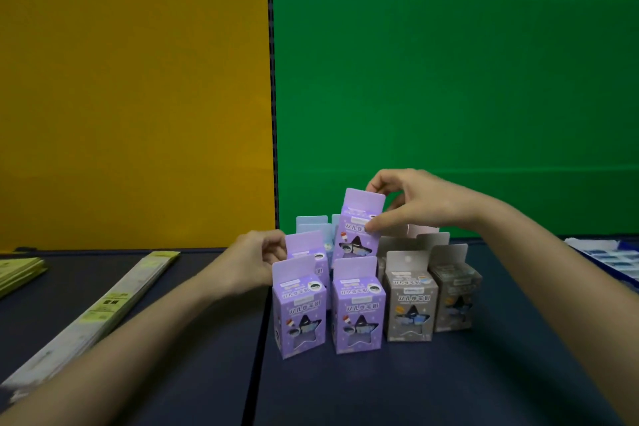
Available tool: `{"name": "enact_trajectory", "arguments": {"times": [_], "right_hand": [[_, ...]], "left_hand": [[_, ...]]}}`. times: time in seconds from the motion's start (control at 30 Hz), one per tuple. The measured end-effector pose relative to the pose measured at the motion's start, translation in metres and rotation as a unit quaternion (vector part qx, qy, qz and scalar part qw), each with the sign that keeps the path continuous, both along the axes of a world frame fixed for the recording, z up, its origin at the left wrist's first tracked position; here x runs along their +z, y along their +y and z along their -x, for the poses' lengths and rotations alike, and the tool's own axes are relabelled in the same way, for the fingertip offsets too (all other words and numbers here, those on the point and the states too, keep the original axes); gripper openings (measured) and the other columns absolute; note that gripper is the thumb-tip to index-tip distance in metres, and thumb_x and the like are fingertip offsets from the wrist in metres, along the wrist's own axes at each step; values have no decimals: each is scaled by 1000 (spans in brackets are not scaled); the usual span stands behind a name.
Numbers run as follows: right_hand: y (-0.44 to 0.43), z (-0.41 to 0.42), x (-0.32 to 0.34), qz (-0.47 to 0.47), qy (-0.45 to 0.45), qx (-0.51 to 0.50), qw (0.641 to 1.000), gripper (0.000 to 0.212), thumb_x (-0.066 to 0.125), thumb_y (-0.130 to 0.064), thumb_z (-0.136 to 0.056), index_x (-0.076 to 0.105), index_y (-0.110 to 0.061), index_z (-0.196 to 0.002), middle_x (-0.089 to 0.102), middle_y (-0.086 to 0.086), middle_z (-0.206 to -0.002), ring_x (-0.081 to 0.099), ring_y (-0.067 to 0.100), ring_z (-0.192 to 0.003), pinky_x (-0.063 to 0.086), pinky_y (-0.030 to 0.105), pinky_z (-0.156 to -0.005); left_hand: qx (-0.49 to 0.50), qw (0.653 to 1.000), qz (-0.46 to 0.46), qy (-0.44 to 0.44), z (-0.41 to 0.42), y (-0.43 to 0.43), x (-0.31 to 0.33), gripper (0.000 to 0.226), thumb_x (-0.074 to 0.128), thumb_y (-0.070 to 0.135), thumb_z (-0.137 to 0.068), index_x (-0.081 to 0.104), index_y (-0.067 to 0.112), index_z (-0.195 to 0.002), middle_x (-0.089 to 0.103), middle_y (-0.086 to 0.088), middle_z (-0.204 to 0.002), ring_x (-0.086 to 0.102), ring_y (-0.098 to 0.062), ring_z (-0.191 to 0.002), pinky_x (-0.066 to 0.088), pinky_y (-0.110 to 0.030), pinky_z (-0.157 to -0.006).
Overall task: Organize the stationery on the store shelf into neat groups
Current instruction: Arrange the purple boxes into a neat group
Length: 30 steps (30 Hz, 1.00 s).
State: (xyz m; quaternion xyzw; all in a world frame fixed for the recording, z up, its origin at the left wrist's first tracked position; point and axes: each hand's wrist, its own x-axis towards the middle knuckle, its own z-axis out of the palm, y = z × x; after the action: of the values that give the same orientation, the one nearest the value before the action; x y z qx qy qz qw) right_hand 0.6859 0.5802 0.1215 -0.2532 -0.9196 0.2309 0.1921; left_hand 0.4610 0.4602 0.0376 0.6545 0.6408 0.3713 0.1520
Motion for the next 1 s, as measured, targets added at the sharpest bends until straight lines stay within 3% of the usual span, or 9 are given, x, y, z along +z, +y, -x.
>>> {"name": "enact_trajectory", "arguments": {"times": [0.1, 0.3, 0.4, 0.6, 0.87, 1.0], "right_hand": [[3, 2, -2, -6, -21, 5, 1000, 35, 79, -25, -68, 57, -21, -94, 65, 0, -109, 66, 31, -90, 50, 45, -82], [5, 10, -9, -7, -63, 27, 998, 35, 82, -18, -68, 58, -15, -93, 71, 1, -93, 61, 12, -74, 47, 25, -71], [6, 12, -12, -25, -79, 29, 996, 35, 82, -21, -68, 58, -18, -92, 70, -1, -91, 60, 11, -73, 48, 26, -72], [4, 15, -13, -74, -119, 29, 990, 33, 79, -21, -70, 56, -22, -93, 57, -18, -82, 61, 14, -79, 48, 28, -78], [5, 21, -19, -85, -140, 18, 986, 32, 77, -14, -69, 57, -22, -92, 62, -8, -83, 54, 1, -67, 45, 18, -69], [6, 22, -22, -88, -154, 23, 984, 27, 74, -14, -73, 57, -22, -93, 64, -3, -91, 57, 10, -77, 44, 17, -70]], "left_hand": [[8, 1000, -6, 18, -3, 2, -2, 22, 75, 19, -71, 59, 22, -86, 69, -5, -94, 66, -24, -86, 54, -40, -80], [11, 1000, 17, -5, 0, 3, -1, 25, 74, 15, -72, 57, 19, -89, 65, -10, -99, 64, -32, -90, 54, -38, -80], [15, 1000, 15, -17, -1, 4, 0, 23, 75, 15, -71, 57, 20, -86, 66, -11, -100, 64, -33, -91, 54, -39, -81], [42, 999, 10, -14, -6, 9, -1, 22, 74, 13, -71, 55, 18, -81, 65, -8, -92, 64, -25, -81, 51, -23, -65], [50, 999, 3, -22, -7, 9, -2, 24, 75, 12, -71, 55, 18, -82, 65, -13, -99, 61, -22, -79, 51, -28, -69], [39, 999, 16, -24, -6, 6, -1, 26, 75, 12, -71, 54, 21, -84, 64, -12, -99, 63, -27, -84, 53, -33, -74]]}}
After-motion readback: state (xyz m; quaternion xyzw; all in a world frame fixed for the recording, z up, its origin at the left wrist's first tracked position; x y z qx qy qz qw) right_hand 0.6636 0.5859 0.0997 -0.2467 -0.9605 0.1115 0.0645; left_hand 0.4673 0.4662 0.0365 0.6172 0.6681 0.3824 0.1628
